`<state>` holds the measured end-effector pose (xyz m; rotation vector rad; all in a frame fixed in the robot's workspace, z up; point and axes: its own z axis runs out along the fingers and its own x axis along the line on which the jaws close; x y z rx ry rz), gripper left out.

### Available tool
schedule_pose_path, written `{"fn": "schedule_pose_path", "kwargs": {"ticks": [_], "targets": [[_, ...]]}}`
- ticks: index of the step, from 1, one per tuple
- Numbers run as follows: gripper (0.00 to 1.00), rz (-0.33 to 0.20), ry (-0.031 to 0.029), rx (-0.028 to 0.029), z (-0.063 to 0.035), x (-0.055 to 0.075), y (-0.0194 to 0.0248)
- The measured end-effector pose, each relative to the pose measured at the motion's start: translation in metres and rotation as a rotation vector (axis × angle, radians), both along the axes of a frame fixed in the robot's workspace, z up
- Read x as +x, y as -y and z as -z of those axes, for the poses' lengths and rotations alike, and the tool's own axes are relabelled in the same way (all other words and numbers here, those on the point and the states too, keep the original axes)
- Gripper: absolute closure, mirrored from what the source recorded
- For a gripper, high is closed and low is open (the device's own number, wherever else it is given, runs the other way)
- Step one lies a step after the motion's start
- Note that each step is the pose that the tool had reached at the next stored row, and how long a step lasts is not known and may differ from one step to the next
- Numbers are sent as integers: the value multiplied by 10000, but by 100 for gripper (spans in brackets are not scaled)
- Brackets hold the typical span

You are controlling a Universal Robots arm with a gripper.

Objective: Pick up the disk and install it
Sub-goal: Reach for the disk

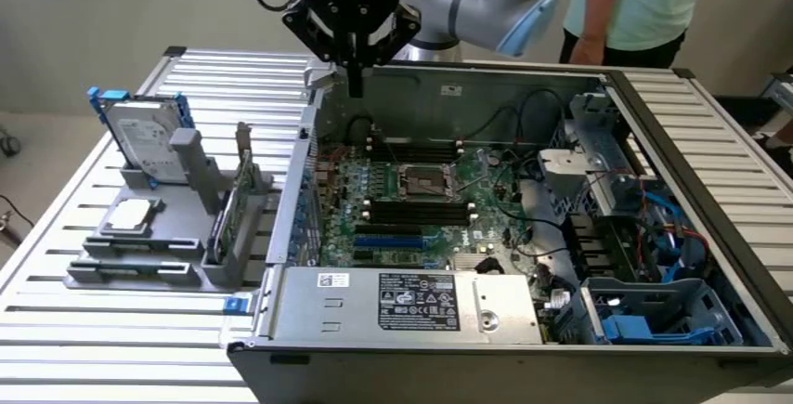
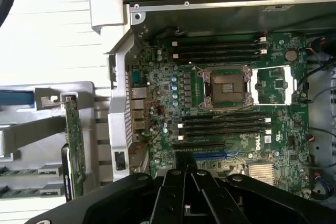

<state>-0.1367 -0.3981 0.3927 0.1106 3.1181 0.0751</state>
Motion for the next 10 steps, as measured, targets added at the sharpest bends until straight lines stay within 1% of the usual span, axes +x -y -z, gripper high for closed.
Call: {"fn": "schedule_pose_path", "kwargs": {"ticks": [6, 10], "targets": [[89, -1, 3, 3, 2, -272, -16], [89, 0, 1, 1, 3, -456, -35]]}}
